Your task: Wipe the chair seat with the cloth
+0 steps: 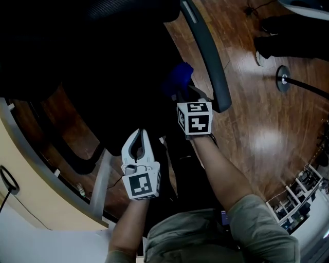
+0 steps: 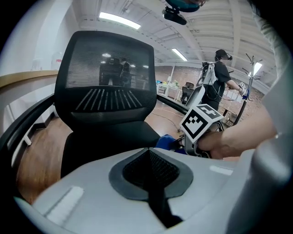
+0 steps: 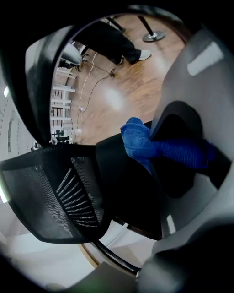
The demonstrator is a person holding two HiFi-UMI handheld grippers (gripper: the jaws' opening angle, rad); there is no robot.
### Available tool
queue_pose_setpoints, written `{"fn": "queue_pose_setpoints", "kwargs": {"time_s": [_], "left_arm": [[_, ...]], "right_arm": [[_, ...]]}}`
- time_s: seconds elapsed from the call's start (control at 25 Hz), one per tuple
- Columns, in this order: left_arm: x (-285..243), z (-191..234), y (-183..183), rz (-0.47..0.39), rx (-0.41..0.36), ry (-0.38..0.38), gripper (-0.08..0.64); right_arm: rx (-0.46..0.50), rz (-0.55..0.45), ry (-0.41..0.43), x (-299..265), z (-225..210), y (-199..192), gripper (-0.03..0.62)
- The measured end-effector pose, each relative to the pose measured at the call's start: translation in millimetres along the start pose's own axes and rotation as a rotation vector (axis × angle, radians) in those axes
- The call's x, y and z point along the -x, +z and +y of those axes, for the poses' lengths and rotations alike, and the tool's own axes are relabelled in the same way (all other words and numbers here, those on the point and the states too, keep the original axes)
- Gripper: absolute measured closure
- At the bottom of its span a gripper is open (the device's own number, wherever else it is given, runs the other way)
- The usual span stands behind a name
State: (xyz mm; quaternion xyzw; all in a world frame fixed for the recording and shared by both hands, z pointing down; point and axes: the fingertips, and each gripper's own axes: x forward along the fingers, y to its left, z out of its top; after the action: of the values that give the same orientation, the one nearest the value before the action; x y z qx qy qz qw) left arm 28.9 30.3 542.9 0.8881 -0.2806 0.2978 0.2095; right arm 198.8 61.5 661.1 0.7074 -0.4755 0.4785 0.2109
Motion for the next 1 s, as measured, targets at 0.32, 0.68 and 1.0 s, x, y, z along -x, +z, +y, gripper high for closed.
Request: {"fn": "queue_pose_setpoints", "kwargs": {"time_s": [0.32,0.68,1.0], "left_arm": [[-11.4,-9.1,-4.2,0.019,0.015,-0.019,0.555],[9.9,20.9,-5.3,0.005,0.066,0.042,0.555],[64.5,78.3,-31.4,-0.014,0.182,0.220,0.555]], "right_arm": [[-0.106,0.024,-0.049,-2.6,-25.8,-19.3,0.502],[0.057,0.006,-0.043,5.8,6.0,1.6,0.502],[0.400,-0.022,0.228,15.9,150.7,5.0,0.502]]}}
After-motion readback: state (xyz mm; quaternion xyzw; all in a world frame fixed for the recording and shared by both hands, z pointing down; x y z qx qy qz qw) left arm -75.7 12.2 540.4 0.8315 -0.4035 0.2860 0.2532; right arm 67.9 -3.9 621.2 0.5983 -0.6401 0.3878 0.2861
